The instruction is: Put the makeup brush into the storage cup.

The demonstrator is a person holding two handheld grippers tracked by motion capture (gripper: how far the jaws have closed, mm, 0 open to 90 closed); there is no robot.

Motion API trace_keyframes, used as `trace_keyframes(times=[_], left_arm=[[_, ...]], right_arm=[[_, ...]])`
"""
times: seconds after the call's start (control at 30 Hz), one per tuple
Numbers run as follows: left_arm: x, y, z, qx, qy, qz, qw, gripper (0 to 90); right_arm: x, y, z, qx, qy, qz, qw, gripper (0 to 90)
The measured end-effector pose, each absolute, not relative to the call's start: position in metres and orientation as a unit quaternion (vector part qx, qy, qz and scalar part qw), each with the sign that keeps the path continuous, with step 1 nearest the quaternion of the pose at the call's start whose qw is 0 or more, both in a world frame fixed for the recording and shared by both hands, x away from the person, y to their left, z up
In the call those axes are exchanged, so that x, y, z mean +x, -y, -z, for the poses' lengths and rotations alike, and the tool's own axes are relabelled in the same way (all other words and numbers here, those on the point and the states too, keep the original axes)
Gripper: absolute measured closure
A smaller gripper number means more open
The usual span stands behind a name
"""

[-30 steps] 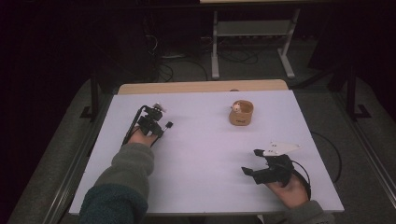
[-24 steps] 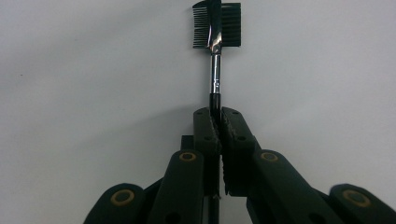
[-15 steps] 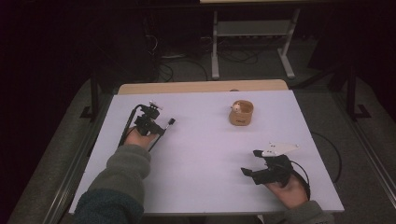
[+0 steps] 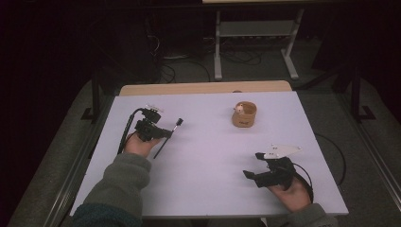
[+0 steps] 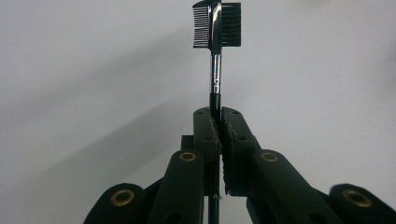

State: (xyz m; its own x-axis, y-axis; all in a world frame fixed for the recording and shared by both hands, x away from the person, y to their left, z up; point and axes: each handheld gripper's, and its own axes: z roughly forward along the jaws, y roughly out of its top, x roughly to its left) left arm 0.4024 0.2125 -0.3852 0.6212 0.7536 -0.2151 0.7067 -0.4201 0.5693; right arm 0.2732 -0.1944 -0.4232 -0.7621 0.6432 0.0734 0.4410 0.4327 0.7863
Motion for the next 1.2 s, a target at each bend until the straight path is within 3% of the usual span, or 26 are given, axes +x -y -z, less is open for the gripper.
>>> trace_keyframes(times=[1.07, 1.2], left_arm=[[0.357, -0.187, 0.361, 0.831, -0.341, -0.021, 0.439, 85.9], [0.348, -0.182, 0.354, 0.827, -0.326, -0.021, 0.456, 85.8]], right_arm=[[0.277, 0.138, 0.401, 0.274, -0.843, -0.453, 0.096, 23.5], [0.283, 0.122, 0.396, 0.269, -0.84, -0.465, 0.074, 25.3]])
